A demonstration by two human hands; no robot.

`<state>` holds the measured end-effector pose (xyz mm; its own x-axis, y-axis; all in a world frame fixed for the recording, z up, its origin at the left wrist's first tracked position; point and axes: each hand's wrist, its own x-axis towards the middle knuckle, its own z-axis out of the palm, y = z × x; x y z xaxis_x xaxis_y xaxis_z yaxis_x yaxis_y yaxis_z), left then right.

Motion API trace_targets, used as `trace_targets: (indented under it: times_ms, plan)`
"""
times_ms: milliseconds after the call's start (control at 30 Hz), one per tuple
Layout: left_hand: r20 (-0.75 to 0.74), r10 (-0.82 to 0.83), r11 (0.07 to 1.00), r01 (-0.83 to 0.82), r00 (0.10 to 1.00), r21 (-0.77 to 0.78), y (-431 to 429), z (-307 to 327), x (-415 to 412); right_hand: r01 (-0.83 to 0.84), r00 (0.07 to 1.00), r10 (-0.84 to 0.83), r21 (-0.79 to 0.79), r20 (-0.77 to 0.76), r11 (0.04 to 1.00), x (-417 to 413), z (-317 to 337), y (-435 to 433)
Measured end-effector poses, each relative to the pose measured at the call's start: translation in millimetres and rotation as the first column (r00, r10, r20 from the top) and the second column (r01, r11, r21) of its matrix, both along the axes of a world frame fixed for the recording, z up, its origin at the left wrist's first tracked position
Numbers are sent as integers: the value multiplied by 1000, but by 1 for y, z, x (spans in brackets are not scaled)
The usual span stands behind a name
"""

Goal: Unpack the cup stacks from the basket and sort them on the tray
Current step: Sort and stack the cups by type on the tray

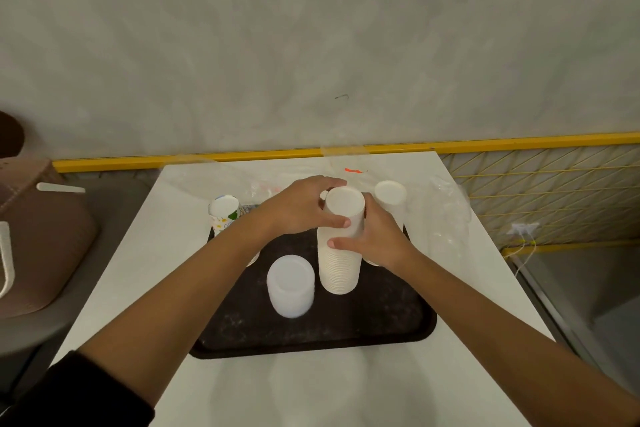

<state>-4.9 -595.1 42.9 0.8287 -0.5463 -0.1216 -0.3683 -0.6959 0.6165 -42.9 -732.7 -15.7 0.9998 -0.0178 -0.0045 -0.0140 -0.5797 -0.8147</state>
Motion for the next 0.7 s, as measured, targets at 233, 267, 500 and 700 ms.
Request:
trace_targets:
  times_ms: [233,267,500,700]
  plan:
    - [11,147,986,-146,989,-76,21,-8,28,-23,1000,23,8,-8,1000,42,1,22]
    - [16,158,984,-156,987,-82,24,-9,32,-26,1000,25,-1,-12,1000,48,1,26]
    - [26,201,976,-197,979,-94,44,-11,52,-32,999,32,-18,-15,999,71,-1,47]
    - [33,206,977,-204,978,-69,51,-13,56,-47,999,46,-27,-16,999,72,-2,52]
